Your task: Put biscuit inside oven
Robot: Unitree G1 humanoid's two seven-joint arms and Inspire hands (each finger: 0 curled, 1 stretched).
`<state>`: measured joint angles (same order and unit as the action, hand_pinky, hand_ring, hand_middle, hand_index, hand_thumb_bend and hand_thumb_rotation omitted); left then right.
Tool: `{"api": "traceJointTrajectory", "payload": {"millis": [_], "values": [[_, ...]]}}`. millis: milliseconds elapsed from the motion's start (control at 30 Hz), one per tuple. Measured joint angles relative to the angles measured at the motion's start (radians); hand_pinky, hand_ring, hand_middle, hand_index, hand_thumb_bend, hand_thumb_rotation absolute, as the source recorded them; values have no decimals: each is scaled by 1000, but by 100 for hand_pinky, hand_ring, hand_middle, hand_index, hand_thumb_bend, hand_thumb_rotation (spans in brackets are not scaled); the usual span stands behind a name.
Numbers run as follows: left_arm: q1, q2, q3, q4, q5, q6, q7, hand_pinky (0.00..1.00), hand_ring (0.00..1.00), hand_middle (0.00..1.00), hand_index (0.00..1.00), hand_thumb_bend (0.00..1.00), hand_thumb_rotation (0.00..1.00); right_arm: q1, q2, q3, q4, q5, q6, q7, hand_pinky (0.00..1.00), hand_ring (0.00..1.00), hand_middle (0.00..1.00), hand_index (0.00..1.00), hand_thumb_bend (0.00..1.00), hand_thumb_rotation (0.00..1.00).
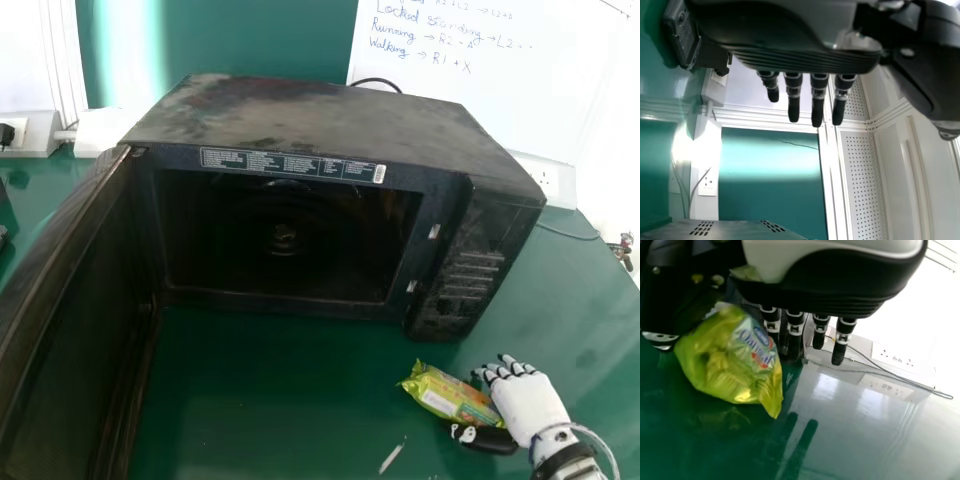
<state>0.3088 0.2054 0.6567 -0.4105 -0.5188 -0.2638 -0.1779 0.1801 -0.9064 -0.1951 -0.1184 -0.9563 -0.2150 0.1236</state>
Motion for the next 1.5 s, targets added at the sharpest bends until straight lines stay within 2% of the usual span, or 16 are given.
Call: {"api": "traceJointTrajectory", "payload": {"millis": [267, 600, 1100, 1500], "values": [[0, -4, -4, -10, 8, -1, 0, 99, 92, 91, 91, 100, 100, 55, 0, -7, -137, 4, 33, 72, 90, 90, 92, 89, 89, 60], [-1, -14, -10, -21, 30, -1, 15, 99, 91, 91, 90, 100, 100, 118, 0, -43, -208, 1, 35, 82, 85, 88, 89, 87, 87, 56], [4, -15, -11, -22, 38, -1, 16, 100, 92, 91, 91, 100, 100, 131, 2, -77, -215, 21, -30, 39, 82, 84, 87, 86, 89, 50], [21, -18, -11, -22, 36, -11, 9, 100, 92, 91, 91, 100, 100, 107, 2, -64, -173, 17, -31, 29, 85, 86, 88, 87, 88, 47]]}}
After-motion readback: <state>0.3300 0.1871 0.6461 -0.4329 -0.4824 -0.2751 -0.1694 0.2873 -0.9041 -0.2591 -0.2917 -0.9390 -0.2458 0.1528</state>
